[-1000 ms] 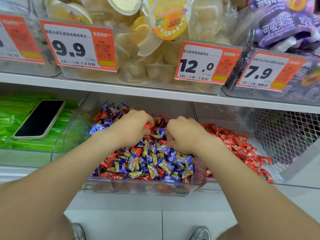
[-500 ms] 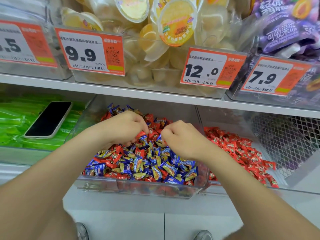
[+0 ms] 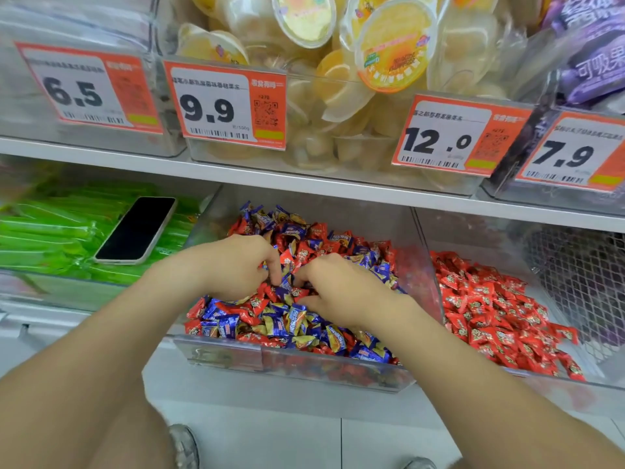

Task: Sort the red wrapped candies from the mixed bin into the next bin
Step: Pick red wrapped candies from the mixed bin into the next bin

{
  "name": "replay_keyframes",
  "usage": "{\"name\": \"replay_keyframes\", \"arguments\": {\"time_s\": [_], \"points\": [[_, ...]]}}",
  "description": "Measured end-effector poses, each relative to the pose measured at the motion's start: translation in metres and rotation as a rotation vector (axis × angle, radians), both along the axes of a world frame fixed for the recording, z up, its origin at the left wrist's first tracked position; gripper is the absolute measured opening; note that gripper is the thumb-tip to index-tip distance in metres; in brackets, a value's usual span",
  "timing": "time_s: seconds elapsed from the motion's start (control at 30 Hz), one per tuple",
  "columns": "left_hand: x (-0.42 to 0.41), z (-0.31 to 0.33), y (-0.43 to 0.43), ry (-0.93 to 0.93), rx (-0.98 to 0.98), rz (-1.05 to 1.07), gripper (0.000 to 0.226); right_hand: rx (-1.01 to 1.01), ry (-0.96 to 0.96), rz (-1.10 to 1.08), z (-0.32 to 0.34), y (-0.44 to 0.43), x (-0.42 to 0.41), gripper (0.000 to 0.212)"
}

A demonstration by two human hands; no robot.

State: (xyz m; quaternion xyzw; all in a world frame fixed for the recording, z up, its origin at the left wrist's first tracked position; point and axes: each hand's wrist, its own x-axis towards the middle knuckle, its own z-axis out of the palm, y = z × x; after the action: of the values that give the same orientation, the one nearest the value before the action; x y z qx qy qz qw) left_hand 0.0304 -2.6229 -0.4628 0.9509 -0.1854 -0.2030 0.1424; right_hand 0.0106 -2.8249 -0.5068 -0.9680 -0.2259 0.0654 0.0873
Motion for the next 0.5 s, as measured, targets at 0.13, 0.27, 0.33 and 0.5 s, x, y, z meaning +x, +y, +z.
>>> {"name": "replay_keyframes", "arguments": {"time_s": [0.13,0.27,0.33,0.5], "points": [[-0.001,-0.001,0.012,0.075,0.119,-0.072,0.032,0.114,0.060,-0.062,0.005,0.000,0.005,0.035],[0.000,-0.007,0.016,0.041,0.178,-0.091,0.073,0.197,0.065,-0.117,0.024,-0.001,-0.002,0.037],[0.002,-0.010,0.016,0.002,0.177,-0.093,0.075,0.264,0.050,-0.166,0.036,0.000,-0.007,0.036],[0.006,-0.014,0.012,-0.083,0.080,-0.126,0.061,0.430,0.021,-0.306,0.043,0.006,-0.014,0.024]]}}
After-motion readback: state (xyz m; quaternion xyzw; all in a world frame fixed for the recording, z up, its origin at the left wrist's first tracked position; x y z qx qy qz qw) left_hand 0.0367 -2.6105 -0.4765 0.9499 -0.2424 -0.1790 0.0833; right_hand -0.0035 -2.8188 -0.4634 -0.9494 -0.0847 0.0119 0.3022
